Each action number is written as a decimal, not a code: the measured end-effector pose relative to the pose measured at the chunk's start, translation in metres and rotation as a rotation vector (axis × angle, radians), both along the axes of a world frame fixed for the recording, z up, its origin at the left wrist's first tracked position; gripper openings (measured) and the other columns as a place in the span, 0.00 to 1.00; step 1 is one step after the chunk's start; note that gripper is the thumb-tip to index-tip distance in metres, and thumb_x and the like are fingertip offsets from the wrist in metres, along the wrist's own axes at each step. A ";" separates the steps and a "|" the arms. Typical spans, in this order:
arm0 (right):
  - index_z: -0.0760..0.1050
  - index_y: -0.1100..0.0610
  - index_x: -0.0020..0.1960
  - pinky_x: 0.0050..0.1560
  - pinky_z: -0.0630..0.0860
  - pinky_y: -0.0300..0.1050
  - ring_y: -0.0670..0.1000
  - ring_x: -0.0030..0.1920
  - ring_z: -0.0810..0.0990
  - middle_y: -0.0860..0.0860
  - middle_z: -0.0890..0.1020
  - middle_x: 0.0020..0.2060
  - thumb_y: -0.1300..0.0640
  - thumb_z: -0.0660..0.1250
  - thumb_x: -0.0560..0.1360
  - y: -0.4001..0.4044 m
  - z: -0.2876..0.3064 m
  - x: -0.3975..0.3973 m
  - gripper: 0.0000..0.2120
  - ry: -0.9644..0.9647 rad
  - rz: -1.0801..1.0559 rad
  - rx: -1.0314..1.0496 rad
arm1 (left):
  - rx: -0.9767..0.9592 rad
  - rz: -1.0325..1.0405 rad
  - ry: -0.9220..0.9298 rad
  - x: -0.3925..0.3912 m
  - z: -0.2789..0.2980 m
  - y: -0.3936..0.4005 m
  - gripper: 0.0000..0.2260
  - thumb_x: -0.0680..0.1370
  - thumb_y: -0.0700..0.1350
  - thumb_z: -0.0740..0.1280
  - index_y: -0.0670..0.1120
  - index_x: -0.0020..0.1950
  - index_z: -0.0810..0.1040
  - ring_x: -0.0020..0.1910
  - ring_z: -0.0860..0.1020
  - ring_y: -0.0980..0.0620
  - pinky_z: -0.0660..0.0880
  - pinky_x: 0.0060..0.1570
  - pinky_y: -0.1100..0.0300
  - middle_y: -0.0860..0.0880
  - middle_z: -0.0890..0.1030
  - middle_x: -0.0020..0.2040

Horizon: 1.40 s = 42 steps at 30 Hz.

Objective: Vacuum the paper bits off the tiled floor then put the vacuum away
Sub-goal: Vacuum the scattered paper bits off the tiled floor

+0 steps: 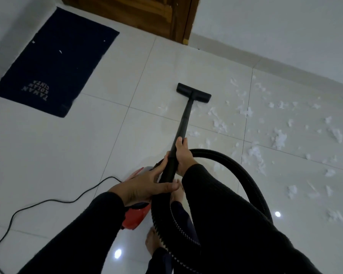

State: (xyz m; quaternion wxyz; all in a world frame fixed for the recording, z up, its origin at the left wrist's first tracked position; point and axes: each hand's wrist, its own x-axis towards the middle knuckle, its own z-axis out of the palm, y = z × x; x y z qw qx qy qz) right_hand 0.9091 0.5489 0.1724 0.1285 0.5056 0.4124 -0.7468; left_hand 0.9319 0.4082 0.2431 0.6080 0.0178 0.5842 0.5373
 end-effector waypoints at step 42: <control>0.55 0.43 0.75 0.58 0.77 0.61 0.56 0.55 0.77 0.63 0.72 0.67 0.48 0.55 0.83 -0.100 0.030 0.224 0.22 0.042 0.097 0.019 | -0.055 0.049 -0.001 0.229 0.053 -0.094 0.38 0.71 0.42 0.73 0.71 0.67 0.55 0.41 0.83 0.50 0.79 0.46 0.57 0.47 0.83 0.38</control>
